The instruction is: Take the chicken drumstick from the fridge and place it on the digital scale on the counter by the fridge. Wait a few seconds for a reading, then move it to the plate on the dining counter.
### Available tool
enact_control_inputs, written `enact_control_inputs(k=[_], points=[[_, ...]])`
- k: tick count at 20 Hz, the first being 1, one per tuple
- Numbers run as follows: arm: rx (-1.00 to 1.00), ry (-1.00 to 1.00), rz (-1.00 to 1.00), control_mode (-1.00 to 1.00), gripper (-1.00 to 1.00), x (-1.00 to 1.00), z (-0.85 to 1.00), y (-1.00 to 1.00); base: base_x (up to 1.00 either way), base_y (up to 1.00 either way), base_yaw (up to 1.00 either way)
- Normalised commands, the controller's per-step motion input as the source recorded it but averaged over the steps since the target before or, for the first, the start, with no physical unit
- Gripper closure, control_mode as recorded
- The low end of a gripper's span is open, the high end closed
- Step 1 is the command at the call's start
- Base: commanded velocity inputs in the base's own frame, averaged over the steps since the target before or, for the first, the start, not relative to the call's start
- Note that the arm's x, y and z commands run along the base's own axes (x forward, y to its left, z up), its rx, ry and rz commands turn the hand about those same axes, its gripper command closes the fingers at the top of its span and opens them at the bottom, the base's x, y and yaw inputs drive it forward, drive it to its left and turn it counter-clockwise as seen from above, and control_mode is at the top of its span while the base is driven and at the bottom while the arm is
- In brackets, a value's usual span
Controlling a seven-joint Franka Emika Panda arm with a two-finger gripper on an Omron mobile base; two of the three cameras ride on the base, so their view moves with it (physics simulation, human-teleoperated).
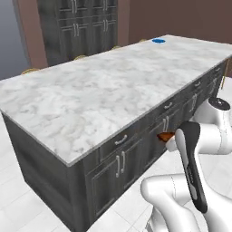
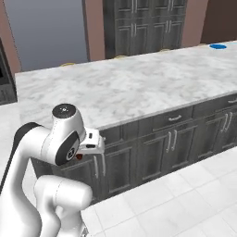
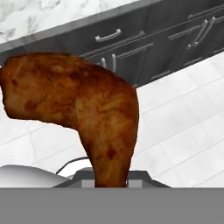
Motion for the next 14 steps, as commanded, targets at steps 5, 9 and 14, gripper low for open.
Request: enact_control_inputs(k=[5, 9, 14], points=[[0.0, 0.0, 0.0, 1.0, 1.0, 0.0, 0.0, 0.0, 0.11, 0.92, -0.24], [0.0, 0.0, 0.0, 1.0, 1.0, 0.0, 0.0, 0.0, 0.0, 1.0, 0.04], [0.0, 0.0, 0.0, 1.0, 1.0, 0.0, 0.0, 0.0, 0.0, 1.0, 0.12]])
